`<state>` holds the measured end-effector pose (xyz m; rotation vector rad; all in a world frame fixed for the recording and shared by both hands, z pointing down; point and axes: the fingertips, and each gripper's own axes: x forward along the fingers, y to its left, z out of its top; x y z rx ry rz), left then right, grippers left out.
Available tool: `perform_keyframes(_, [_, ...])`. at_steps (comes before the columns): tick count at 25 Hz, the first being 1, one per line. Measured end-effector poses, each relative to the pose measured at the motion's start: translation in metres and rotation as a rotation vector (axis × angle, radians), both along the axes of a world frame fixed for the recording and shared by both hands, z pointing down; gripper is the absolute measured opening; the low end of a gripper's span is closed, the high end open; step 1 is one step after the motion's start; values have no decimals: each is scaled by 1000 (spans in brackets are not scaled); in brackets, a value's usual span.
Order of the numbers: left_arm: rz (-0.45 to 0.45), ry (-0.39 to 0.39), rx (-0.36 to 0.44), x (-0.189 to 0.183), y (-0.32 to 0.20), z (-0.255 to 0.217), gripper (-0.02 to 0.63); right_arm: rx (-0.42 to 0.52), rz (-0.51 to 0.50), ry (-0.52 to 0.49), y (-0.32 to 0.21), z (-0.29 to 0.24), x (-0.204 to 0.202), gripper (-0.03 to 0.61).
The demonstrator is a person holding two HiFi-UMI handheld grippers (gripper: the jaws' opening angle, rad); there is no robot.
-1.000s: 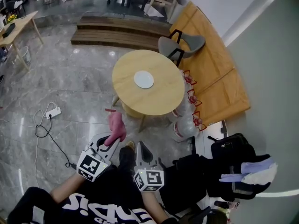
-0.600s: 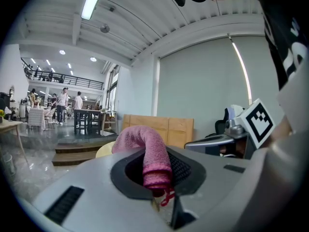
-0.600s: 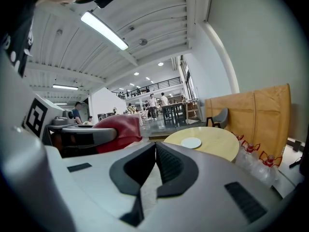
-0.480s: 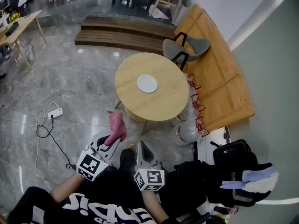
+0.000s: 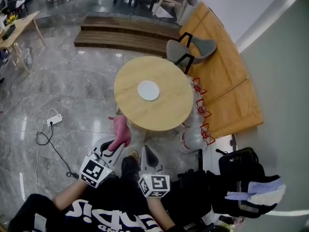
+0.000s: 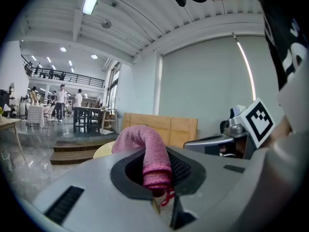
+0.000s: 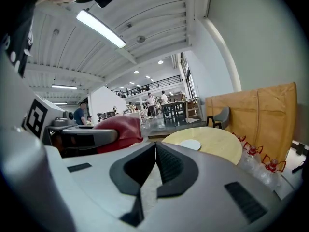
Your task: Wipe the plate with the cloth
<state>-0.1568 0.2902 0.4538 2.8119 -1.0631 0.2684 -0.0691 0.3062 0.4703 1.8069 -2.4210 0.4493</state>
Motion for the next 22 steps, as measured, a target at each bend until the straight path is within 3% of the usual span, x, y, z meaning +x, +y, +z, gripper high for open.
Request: perform_keyframes(22, [-67, -17, -28, 86, -153, 2, 52, -48, -83, -29, -153, 10, 93, 23])
